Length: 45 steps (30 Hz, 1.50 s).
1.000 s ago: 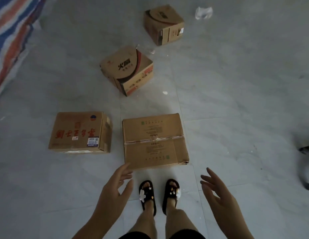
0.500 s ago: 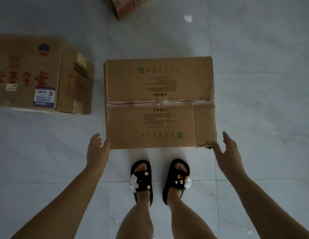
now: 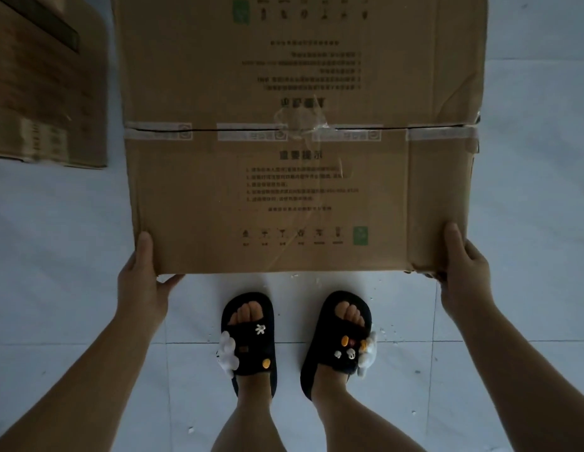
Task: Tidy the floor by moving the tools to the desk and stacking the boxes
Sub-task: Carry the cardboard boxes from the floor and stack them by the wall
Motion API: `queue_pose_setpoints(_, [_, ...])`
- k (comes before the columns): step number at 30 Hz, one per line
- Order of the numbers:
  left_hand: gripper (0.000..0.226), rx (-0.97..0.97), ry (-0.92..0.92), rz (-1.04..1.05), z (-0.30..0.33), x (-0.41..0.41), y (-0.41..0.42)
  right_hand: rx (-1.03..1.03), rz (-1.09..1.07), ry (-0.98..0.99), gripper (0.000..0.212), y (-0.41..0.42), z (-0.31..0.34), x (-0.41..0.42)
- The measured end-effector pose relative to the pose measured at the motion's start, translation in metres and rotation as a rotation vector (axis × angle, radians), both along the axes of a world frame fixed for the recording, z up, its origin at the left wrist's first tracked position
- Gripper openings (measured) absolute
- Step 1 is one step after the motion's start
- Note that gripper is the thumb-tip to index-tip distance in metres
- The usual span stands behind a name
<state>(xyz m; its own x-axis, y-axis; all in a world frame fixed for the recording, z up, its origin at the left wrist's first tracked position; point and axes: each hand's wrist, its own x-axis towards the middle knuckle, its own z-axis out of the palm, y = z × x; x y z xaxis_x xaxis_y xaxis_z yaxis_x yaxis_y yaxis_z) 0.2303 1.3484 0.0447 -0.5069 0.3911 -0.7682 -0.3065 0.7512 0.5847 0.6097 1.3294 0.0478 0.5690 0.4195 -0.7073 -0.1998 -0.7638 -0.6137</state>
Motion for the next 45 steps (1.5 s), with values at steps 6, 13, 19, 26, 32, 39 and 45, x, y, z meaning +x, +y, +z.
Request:
queue_pose_setpoints(6, [0.04, 0.048, -0.009, -0.041, 0.07, 0.007, 0.014, 0.101, -0.032, 0.118, 0.022, 0.023, 0.076, 0.007])
queue_pose_setpoints(13, [0.048, 0.026, 0.002, -0.07, 0.193, -0.003, 0.043, 0.065, 0.057, 0.111, 0.029, 0.04, 0.189, 0.014])
queue_pose_setpoints(19, [0.048, 0.039, 0.024, -0.103, 0.325, -0.003, 0.035, 0.052, -0.024, 0.126, 0.022, 0.011, 0.318, 0.007])
queue_pose_setpoints(26, [0.046, 0.08, 0.028, -0.128, 0.491, 0.001, 0.034, 0.123, 0.055, 0.159, 0.018, 0.005, 0.498, 0.01])
queue_pose_setpoints(32, [0.049, 0.178, 0.036, -0.169, 0.592, 0.011, 0.017, 0.221, 0.037, 0.125, 0.025, -0.019, 0.585, 0.008])
queue_pose_setpoints(39, [0.048, 0.275, 0.004, -0.24, 0.641, 0.019, -0.003, 0.32, -0.066, -0.032, 0.02, -0.069, 0.645, 0.001])
queue_pose_setpoints(45, [0.046, 0.331, -0.05, -0.403, 0.65, 0.02, 0.011, 0.35, -0.221, -0.146, 0.02, -0.123, 0.668, -0.012])
